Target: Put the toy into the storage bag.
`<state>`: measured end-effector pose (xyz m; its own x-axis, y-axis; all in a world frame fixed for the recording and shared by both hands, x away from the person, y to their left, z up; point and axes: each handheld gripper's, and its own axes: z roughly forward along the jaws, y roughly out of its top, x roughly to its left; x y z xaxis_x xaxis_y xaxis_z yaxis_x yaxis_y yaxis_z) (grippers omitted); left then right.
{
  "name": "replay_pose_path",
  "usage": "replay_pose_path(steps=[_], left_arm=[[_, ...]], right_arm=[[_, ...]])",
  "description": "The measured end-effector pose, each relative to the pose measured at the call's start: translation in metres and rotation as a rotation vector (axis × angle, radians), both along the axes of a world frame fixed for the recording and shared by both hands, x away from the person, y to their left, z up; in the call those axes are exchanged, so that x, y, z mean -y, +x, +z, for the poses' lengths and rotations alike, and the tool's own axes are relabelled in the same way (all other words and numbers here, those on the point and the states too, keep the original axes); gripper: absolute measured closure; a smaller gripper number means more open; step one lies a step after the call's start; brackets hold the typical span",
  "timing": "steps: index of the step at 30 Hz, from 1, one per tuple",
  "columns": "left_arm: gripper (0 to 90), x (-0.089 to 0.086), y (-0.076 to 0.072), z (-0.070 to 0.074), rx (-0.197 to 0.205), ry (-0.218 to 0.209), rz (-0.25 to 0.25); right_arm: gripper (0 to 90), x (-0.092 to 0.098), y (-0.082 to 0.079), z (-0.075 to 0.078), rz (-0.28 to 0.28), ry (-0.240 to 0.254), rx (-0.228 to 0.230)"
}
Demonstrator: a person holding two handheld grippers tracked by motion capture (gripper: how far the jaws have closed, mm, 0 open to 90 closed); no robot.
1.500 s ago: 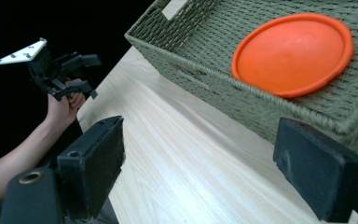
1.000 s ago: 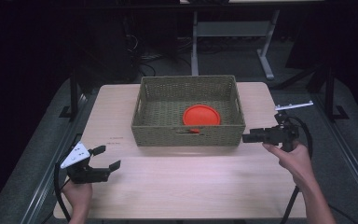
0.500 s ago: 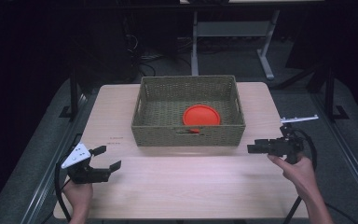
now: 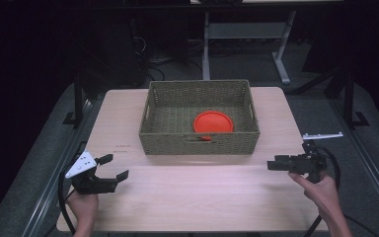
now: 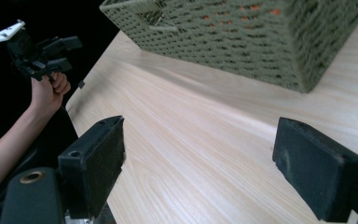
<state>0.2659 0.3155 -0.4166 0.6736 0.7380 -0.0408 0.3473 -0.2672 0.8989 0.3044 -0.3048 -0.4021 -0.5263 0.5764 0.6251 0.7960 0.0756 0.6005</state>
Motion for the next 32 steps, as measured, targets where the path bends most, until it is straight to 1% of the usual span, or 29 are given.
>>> replay_pose_path(steps=[2, 4, 6, 11, 12, 14, 16, 20, 22, 23, 28, 30, 32], left_arm=[[12.6, 0.0, 0.0, 0.0, 0.001, -0.004, -0.002], [12.7, 0.0, 0.0, 0.0, 0.003, 0.001, -0.005], [12.7, 0.0, -0.001, 0.001, 0.003, 0.0, -0.007], [12.6, 0.0, -0.002, 0.001, 0.001, -0.005, -0.003], [12.6, -0.001, -0.002, 0.001, 0.002, -0.004, -0.004], [12.6, -0.002, -0.002, 0.001, -0.001, -0.005, 0.001], [12.6, -0.002, -0.002, 0.001, -0.001, -0.003, 0.003], [12.6, -0.003, -0.001, 0.001, -0.001, -0.01, 0.008], [12.6, -0.003, -0.001, 0.001, 0.001, -0.003, 0.004], [12.7, -0.003, -0.002, 0.001, -0.003, -0.008, 0.006], [12.6, -0.001, -0.003, 0.001, -0.004, -0.006, 0.006], [12.6, -0.001, -0.003, 0.001, -0.004, 0.001, 0.001], [12.6, -0.002, -0.004, 0.0, -0.001, 0.009, 0.004]], right_arm=[[15.9, 0.002, -0.002, -0.003, -0.005, -0.001, -0.008], [16.0, 0.004, -0.005, -0.006, -0.013, -0.005, -0.007], [15.9, 0.006, -0.008, -0.009, -0.014, 0.004, -0.015], [16.0, 0.009, -0.015, -0.017, -0.027, -0.02, -0.01], [16.0, 0.009, -0.016, -0.018, -0.026, -0.017, -0.013], [16.1, 0.009, -0.017, -0.021, -0.028, -0.025, -0.014], [16.4, 0.01, -0.018, -0.024, -0.033, -0.019, -0.016], [16.5, 0.01, -0.017, -0.03, -0.039, -0.035, -0.03], [16.5, 0.01, -0.018, -0.032, -0.038, -0.036, -0.027], [16.6, 0.01, -0.019, -0.032, -0.041, -0.04, -0.025], [16.6, 0.011, -0.023, -0.031, -0.045, -0.041, -0.011], [16.5, 0.011, -0.026, -0.031, -0.049, -0.04, 0.013], [16.1, 0.012, -0.031, -0.033, -0.056, -0.032, 0.052]])
